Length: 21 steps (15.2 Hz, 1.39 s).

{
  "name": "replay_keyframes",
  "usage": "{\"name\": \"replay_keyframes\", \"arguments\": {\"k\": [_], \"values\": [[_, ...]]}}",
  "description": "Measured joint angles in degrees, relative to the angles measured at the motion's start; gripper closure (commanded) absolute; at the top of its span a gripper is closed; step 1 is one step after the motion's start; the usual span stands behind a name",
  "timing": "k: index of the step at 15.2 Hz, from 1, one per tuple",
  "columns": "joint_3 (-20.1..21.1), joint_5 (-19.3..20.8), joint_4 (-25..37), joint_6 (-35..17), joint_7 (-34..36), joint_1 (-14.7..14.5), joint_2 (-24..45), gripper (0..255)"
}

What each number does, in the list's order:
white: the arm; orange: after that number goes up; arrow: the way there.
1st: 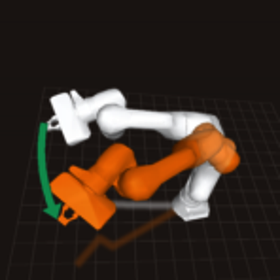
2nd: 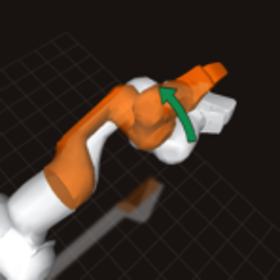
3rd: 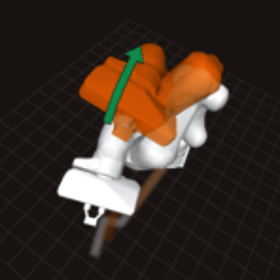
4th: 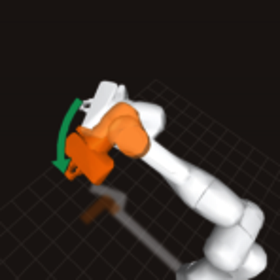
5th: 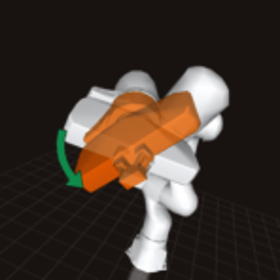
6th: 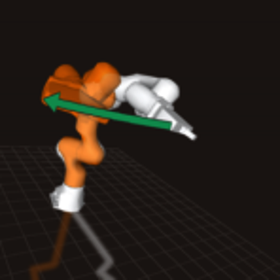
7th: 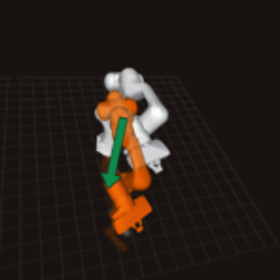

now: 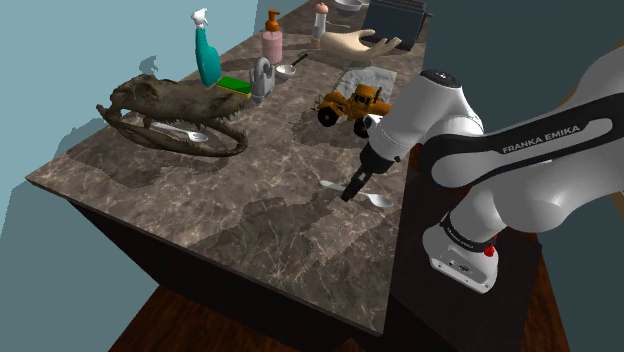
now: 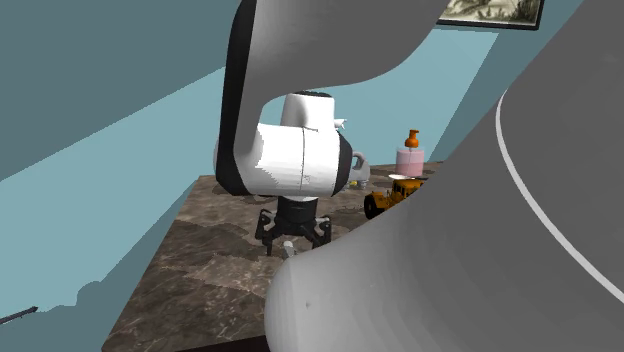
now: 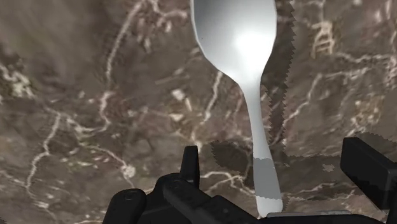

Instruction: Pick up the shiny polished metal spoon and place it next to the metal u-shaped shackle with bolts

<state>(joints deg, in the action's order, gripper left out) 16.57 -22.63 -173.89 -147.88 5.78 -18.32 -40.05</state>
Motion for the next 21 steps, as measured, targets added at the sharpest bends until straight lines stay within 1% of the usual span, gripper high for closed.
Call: {"name": "replay_keyframes", "arguments": {"k": [1,2,12,14,21], "values": [[0.0,0.0,0.0,0.0,0.0,0.0,0.0,0],[0.0,0.0,0.0,0.0,0.0,0.0,0.0,255],[0.0,0.0,0.0,0.0,0.0,0.0,0.0,255],[-0.14,0.36,0.42,1.31,0.1,0.25,-0.92,255],[-0.96,2.41,3.39,9.62,0.96,1.46,-6.36,255]]}}
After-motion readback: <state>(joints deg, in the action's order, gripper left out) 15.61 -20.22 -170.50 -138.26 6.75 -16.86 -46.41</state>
